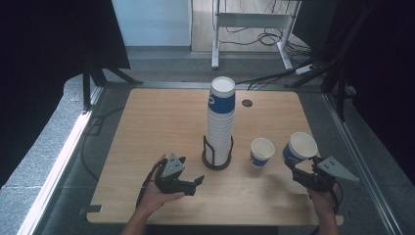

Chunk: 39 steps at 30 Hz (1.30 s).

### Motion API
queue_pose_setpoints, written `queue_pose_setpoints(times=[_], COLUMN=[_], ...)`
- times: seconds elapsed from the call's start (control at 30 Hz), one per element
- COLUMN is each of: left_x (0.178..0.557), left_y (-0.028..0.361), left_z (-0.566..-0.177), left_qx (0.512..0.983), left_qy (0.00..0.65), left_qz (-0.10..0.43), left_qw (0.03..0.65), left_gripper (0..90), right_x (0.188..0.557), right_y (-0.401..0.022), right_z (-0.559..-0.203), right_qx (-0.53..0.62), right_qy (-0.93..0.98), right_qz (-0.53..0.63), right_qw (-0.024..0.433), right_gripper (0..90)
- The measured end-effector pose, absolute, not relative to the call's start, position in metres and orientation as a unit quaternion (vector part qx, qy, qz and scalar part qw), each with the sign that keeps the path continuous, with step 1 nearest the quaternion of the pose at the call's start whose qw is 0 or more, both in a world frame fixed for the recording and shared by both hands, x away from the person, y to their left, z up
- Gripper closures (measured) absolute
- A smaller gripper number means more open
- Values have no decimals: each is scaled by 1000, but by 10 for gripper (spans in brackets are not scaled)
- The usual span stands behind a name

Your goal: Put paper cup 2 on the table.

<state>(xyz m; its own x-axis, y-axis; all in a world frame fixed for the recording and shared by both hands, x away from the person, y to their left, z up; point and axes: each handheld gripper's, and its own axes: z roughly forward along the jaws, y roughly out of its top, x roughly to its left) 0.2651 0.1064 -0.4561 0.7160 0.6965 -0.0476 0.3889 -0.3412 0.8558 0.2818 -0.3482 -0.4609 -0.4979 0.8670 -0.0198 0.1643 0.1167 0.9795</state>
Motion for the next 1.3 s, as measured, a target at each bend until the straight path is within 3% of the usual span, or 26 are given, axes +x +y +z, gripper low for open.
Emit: queue_pose_setpoints(times=[0.63,1.1,1.3], left_x=[265,265,264], left_y=[104,102,101], left_z=[-459,-461,-462], left_qx=[806,811,815], left_qy=[337,335,331], left_qz=[163,158,159], left_qw=[458,453,449], left_gripper=[97,98,98], right_x=[310,317,318], right_y=[-348,-345,-345], right_z=[-503,-513,-513], right_qx=[452,463,473], right_qy=[727,755,754], right_qz=[428,377,369], right_qw=[288,271,268], right_gripper=[274,268,169])
